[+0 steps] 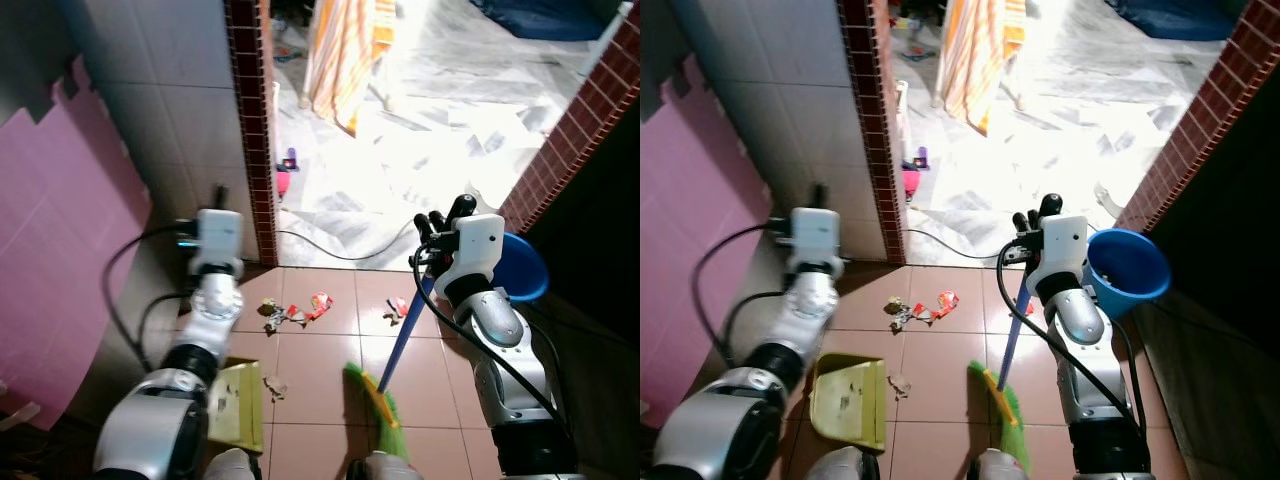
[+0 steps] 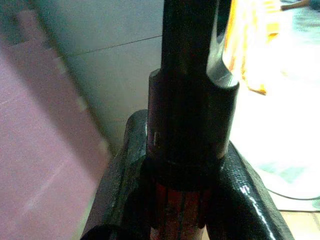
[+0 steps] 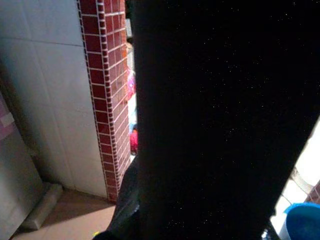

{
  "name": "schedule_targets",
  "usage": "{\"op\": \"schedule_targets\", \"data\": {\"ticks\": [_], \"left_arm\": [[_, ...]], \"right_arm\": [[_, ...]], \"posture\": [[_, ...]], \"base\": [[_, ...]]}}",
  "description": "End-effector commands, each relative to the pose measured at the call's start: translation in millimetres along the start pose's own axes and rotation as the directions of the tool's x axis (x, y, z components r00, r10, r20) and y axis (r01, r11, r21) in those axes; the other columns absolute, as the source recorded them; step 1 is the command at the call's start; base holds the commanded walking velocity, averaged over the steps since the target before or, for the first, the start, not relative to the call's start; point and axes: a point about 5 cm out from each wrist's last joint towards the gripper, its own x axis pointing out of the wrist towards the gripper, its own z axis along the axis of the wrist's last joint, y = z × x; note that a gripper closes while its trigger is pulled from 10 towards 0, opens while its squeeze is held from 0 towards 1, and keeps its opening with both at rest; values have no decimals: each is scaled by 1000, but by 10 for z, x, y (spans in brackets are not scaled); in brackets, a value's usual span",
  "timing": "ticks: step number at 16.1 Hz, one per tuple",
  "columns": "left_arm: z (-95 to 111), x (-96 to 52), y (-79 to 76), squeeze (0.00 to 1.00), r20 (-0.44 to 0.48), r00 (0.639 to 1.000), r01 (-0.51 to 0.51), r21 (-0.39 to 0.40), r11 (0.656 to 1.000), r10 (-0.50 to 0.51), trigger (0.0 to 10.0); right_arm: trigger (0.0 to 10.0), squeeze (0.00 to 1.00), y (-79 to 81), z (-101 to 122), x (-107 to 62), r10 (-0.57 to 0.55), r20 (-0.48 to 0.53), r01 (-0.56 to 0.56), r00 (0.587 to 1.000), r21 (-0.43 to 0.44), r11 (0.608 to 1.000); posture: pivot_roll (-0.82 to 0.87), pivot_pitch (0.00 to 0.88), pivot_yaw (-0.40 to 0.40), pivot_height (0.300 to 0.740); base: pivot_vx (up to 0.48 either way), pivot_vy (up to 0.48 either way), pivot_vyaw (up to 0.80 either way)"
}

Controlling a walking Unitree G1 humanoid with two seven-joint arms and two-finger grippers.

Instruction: Sweep floor

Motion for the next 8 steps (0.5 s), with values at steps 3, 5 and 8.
{"op": "schedule_targets", "data": {"ticks": [3,5,8], "left_arm": [[106,-36,-274,0,31,997,69,-37,997,-68,10000],[75,-101,-397,0,14,993,115,-55,992,-114,10000],[49,-208,-592,0,-14,984,174,-105,979,-176,10000]], "right_arm": [[10000,0,-21,151,71,-63,18,62,998,12,998],[10000,0,3,181,144,-79,28,79,996,5,997],[10000,0,3,240,251,-90,57,91,994,-13,996]], "posture": [[-224,68,-17,740],[-210,54,-17,740],[-195,37,-12,740]], "base": [[0,0,0],[0,0,0],[0,0,0]]}}
